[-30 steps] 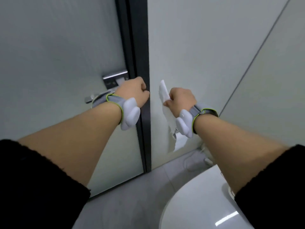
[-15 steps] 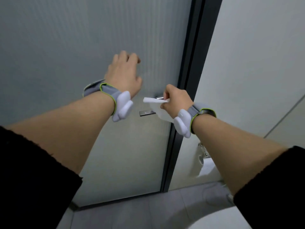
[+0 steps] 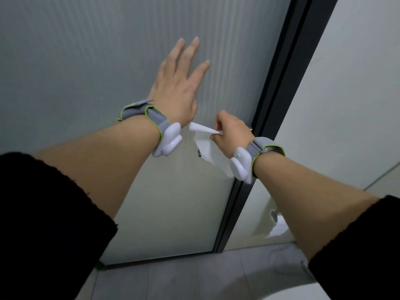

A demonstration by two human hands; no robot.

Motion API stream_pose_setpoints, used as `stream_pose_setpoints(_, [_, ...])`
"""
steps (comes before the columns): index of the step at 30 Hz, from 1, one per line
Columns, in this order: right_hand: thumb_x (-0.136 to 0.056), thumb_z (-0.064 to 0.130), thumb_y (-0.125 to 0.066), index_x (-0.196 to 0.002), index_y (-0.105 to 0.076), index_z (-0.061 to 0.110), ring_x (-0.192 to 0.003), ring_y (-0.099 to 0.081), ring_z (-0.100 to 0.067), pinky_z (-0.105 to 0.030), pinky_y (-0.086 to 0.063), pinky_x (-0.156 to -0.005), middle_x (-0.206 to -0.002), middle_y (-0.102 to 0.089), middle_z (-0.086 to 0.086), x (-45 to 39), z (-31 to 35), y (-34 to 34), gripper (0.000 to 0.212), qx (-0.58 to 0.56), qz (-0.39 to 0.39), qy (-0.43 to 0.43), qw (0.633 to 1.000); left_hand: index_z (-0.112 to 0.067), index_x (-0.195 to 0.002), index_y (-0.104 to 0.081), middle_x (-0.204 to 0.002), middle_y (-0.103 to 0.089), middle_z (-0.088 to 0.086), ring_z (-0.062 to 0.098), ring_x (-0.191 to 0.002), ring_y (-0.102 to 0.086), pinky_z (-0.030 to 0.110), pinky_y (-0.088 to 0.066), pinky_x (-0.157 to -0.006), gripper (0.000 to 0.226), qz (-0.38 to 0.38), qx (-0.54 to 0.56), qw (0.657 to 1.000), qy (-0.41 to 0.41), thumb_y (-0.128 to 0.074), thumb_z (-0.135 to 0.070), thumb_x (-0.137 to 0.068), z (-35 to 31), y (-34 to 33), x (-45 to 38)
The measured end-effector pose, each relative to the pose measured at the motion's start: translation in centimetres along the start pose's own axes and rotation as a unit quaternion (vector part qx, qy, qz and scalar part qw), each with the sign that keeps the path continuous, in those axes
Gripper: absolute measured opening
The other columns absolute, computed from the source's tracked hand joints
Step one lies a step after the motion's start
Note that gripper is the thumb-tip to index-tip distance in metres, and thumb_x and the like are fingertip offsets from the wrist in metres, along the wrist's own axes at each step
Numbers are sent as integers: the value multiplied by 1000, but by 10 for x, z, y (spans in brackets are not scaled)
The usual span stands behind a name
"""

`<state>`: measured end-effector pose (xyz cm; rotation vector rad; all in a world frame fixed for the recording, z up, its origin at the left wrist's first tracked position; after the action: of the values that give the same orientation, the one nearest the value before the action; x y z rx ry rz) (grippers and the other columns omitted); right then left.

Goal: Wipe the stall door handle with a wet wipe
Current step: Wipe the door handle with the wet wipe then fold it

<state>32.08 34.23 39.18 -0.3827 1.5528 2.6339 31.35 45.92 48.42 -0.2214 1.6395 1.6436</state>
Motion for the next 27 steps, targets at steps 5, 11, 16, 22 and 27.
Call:
stream_pose_setpoints(5, [-77,5,-47,-85,-37,19,-75,-47,-31,-34,-32,-64,-89,-43,-8,-5,-15,-11,19,70,21,1,997,-25,-147,-21,-159,-4,19,44,-144,-2,53,-13,-114,90,-8,-36,999,-5,-66,-12,-70,-5,-17,0])
stream_pose_setpoints(11, [-67,2,-51,-101,-44,13,-97,-39,-31,-37,-26,-74,-106,-46,-12,-6,-9,-1,36,202,-54,33,977,-30,-148,-14,-159,-5,21,47,-143,-3,53,-4,-115,100,-32,-45,998,11,-69,-9,-68,-8,-26,-2])
stream_pose_setpoints(16, [-71,-6,-48,-97,-52,6,-93,-49,-34,-34,-31,-69,-100,-55,-18,-13,-6,-14,28,141,13,79,987,-29,-148,-15,-158,-8,23,48,-143,-6,54,-5,-114,101,-45,-50,998,15,-71,-13,-66,-10,-27,-3])
stream_pose_setpoints(22, [-78,1,-50,-90,-68,11,-91,-61,-30,-29,-45,-74,-96,-70,-11,-8,2,-25,24,81,49,94,991,-27,-148,-17,-158,-8,23,48,-143,-6,55,-5,-115,99,-47,-49,998,13,-71,-13,-66,-11,-25,-2])
stream_pose_setpoints(27, [-80,19,-63,-92,-72,19,-92,-62,-25,-32,-50,-81,-96,-69,-5,2,11,-36,15,71,99,118,985,-24,-147,-20,-157,-12,23,45,-143,-10,53,-12,-115,95,-63,-63,996,14,-66,-3,-66,-15,-23,1])
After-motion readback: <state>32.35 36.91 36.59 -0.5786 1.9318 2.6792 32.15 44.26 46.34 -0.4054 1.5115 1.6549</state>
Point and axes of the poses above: each hand's wrist, its own x-axis away from the middle knuckle, its own y-axis out of the back of the hand, z = x × y, the point moved 8 cm from there along -x, towards the middle knuckle
